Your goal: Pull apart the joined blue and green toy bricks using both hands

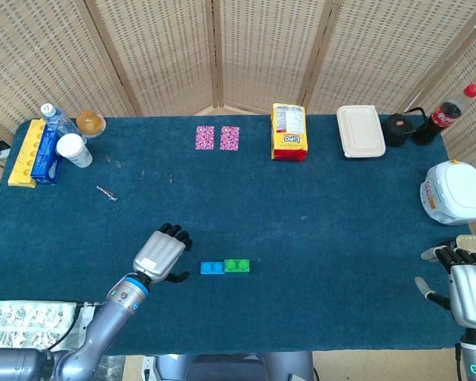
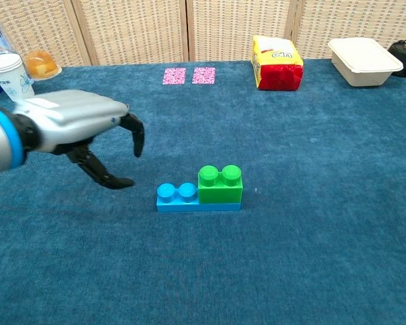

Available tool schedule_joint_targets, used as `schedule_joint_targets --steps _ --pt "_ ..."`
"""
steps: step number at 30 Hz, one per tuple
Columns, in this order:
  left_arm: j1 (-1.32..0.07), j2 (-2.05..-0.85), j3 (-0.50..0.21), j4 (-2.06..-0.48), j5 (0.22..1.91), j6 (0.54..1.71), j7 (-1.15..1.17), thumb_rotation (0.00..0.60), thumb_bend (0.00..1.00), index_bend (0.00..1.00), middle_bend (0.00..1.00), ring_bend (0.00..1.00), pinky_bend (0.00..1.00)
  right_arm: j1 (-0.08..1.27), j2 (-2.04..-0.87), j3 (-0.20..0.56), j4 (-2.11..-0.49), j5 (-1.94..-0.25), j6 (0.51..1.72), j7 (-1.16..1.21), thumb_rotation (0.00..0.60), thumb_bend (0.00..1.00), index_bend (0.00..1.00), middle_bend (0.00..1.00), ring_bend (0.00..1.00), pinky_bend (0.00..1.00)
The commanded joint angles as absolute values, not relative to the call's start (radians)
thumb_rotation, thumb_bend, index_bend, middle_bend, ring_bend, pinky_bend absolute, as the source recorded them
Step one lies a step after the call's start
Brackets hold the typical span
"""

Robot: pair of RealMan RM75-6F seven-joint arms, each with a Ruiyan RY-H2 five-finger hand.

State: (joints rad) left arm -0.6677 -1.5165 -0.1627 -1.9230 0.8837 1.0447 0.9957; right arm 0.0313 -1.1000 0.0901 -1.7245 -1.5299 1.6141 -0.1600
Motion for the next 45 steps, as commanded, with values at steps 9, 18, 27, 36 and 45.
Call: schedule_joint_targets --steps 9,18,27,36,45 --pt "-0.778 -1.696 -0.143 -1.769 0.8 1.084 1.073 0.433 0.26 0.43 0.32 0.18 0.2 0.025 -1.092 0.098 -1.728 -1.518 1.619 -0.163 0.6 0.24 0.45 0.48 0.44 0.38" --pt "-0.818 -1.787 -0.135 -1.701 0.792 1.112 1.072 0.432 0.26 0.48 0.32 0.18 0.2 0.003 -1.082 0.094 -1.723 -1.519 1.643 -0.15 0.6 0.24 0.45 0.48 0.44 0.38" --pt "-0.833 -1.844 -0.104 -1.637 0.809 1.145 1.08 0.479 0.26 0.54 0.32 0.18 0.19 -0.01 -1.071 0.1 -1.72 -1.506 1.654 -0.13 0.6 0.24 0.45 0.48 0.44 0.38" --pt "-0.84 -1.86 -0.095 -1.601 0.819 1.142 1.059 0.555 0.3 0.65 0.32 0.18 0.17 -0.018 -1.051 0.106 -1.736 -1.496 1.657 -0.108 0.6 0.24 0.45 0.48 0.44 0.38" --pt "-0.873 -1.77 -0.123 -1.63 0.882 1.101 1.021 0.6 0.35 0.77 0.52 0.36 0.25 -0.019 -1.063 0.105 -1.731 -1.506 1.658 -0.101 0.6 0.24 0.45 0.48 0.44 0.39"
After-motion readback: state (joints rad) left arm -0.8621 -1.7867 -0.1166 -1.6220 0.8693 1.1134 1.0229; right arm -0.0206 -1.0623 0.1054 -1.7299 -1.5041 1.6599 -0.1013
